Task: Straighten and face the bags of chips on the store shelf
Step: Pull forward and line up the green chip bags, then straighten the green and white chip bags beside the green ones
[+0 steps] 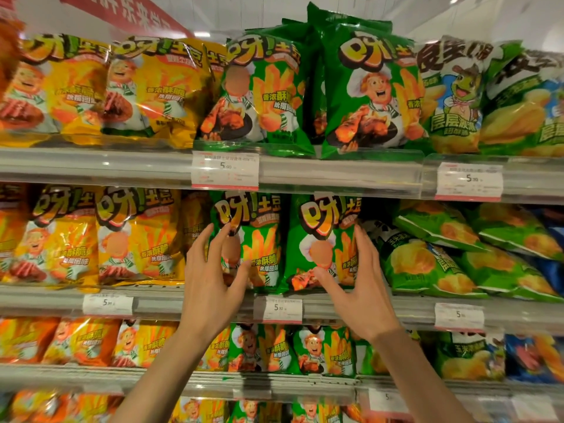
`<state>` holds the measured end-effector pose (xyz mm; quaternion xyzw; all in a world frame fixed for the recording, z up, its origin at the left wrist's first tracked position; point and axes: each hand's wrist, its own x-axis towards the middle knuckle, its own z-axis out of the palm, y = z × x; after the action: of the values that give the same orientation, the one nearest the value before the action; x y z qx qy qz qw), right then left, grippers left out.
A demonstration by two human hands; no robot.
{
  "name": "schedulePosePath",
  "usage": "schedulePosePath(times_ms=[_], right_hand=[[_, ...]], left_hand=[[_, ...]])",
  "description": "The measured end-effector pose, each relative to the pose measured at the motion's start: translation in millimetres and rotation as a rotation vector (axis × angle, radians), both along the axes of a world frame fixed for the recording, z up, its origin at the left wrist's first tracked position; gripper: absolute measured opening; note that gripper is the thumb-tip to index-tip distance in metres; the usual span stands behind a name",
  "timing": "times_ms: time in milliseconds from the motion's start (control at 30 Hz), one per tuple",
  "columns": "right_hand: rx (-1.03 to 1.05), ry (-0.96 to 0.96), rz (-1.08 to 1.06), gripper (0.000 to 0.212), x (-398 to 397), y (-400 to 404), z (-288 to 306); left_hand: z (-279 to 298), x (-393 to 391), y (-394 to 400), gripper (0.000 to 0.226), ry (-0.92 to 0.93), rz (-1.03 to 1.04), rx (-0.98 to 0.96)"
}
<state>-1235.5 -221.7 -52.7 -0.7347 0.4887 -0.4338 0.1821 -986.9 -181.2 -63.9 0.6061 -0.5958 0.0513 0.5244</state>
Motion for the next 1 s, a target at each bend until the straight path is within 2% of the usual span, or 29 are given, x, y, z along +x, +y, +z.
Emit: schedulePosePath(times_ms=[100,200,367,533,700,1000], right_hand=[[0.033,-0.086,-0.03,0.084,-3,14,-3],[0.038,-0.183,-0.095,0.054,-8,33,-12],[0.151,-0.146,-0.138,0.014,-19,64,-38],[0.343,-0.132,-0.205,0.016,-49,89,-70],[0.391,-0.182,-0.258,0.012,-85,103,-76],[0.326,-0.219,-0.237,0.013,-176,80,-52]], left_hand=[[3,1,11,0.049,0.042,-0.023,-0.067],[5,-2,28,0.034,0.136,-0.109,-0.076],[-13,-11,52,0.022,0.351,-0.309,0.201],[-43,-21,66,0.019,0.525,-0.392,0.356],[-51,-57,68,0.017,0.581,-0.435,0.42],[-29,-164,53,0.024,0.596,-0.406,0.331]])
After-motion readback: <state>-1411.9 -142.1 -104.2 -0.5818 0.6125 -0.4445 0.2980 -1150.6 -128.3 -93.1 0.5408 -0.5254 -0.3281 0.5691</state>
